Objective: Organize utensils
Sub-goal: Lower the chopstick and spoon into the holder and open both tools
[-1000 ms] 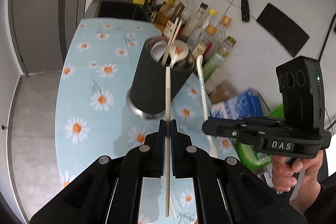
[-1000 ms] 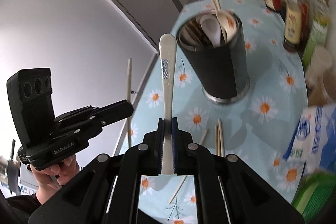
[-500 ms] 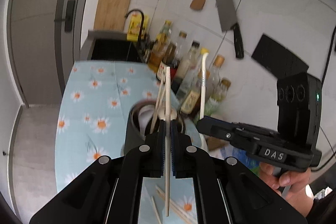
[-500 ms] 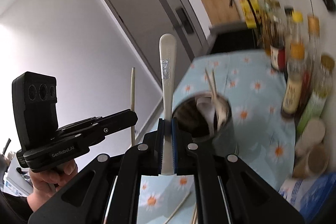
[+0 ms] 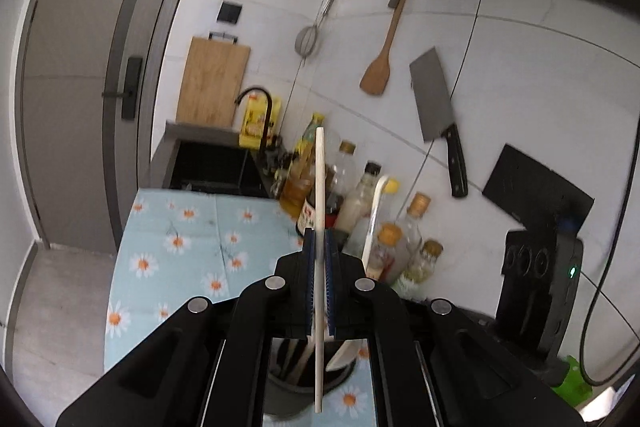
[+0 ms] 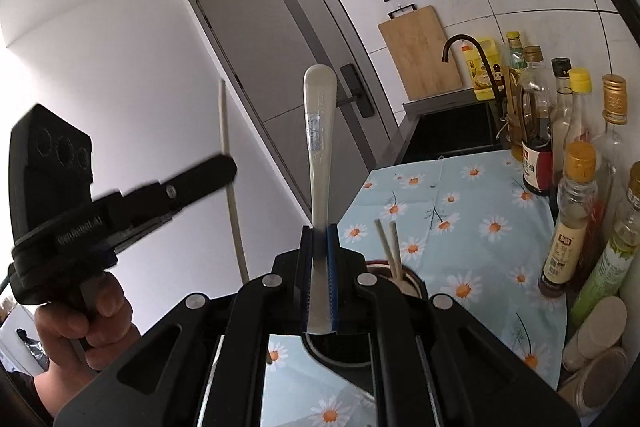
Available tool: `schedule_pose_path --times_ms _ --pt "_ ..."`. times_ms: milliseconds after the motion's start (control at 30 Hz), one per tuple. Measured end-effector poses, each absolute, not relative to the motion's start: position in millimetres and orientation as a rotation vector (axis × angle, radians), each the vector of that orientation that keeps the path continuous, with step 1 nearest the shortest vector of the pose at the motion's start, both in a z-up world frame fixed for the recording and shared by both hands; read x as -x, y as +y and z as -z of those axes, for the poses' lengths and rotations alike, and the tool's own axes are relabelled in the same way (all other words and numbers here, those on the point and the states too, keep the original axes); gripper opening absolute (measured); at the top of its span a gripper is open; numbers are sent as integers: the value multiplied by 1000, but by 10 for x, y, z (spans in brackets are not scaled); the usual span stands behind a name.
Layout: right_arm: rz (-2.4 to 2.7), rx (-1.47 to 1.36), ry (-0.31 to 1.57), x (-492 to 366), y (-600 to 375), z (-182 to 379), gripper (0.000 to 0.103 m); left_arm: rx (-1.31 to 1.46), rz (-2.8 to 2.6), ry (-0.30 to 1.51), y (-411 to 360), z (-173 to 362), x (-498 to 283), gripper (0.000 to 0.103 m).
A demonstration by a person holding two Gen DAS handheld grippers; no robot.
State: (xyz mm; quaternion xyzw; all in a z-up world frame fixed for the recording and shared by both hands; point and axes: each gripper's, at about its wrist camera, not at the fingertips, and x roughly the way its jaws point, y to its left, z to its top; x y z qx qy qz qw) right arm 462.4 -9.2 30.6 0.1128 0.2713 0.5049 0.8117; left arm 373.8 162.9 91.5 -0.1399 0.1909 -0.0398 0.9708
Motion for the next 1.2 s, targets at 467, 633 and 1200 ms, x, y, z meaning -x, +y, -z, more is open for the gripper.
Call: schedule_pose_path --times_ms 467,633,1200 --pt "-1031 -269 596 -4849 -102 -65 8 295 22 315 1734 -715 -3993 4" --pt "-1038 -269 615 -4839 -89 32 8 297 21 333 1721 -542 -4004 4" --pt "-1064 -269 602 -4739 -161 -55 17 330 22 364 1661 -403 -3860 22"
